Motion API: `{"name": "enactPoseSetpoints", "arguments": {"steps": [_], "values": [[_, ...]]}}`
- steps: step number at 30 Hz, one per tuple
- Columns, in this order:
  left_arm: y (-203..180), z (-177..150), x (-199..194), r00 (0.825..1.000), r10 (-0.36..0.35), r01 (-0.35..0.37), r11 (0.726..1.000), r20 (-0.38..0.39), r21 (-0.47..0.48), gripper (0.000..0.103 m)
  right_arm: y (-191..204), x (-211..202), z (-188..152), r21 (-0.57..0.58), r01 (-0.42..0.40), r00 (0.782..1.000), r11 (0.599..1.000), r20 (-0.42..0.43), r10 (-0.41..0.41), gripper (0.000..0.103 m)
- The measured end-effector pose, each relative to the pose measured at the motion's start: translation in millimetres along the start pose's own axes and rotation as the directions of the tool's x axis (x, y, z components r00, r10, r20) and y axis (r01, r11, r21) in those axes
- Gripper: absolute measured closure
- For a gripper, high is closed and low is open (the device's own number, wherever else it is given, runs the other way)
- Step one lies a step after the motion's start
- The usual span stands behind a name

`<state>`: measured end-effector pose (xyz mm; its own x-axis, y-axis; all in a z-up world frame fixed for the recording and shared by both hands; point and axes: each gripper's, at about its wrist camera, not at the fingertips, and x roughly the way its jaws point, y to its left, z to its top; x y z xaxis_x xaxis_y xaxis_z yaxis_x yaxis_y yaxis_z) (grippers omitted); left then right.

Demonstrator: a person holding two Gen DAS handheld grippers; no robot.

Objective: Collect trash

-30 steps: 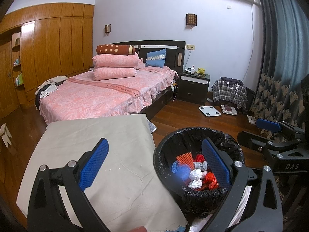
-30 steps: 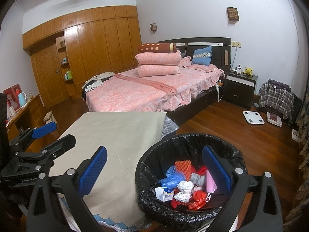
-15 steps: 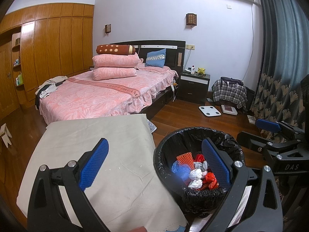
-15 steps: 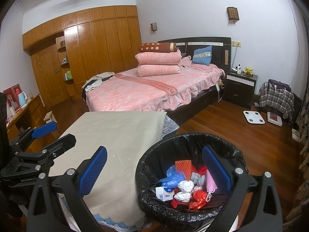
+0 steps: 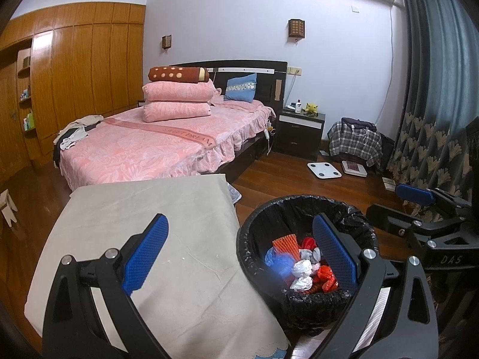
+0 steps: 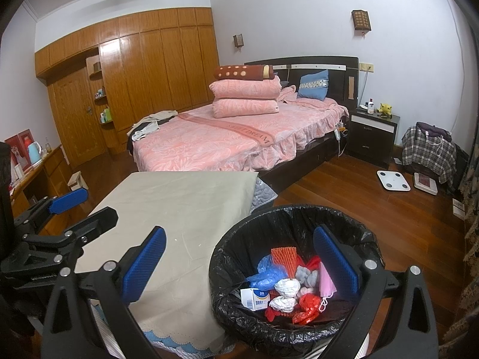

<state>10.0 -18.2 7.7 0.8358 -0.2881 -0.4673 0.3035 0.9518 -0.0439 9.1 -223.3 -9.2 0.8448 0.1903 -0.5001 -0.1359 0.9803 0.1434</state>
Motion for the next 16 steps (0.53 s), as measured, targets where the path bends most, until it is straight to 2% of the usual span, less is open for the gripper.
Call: {"name": "enactPoseSetpoints", "arguments": {"steps": [16], "values": [[-1.2,-3.1,3.8,1.000,-0.006,0.006,1.000,-0.009,0.006,0.009,2.6,1.2,-4.0,0.000,-0.001,1.000,1.000,0.000,0.001,0.006]]}}
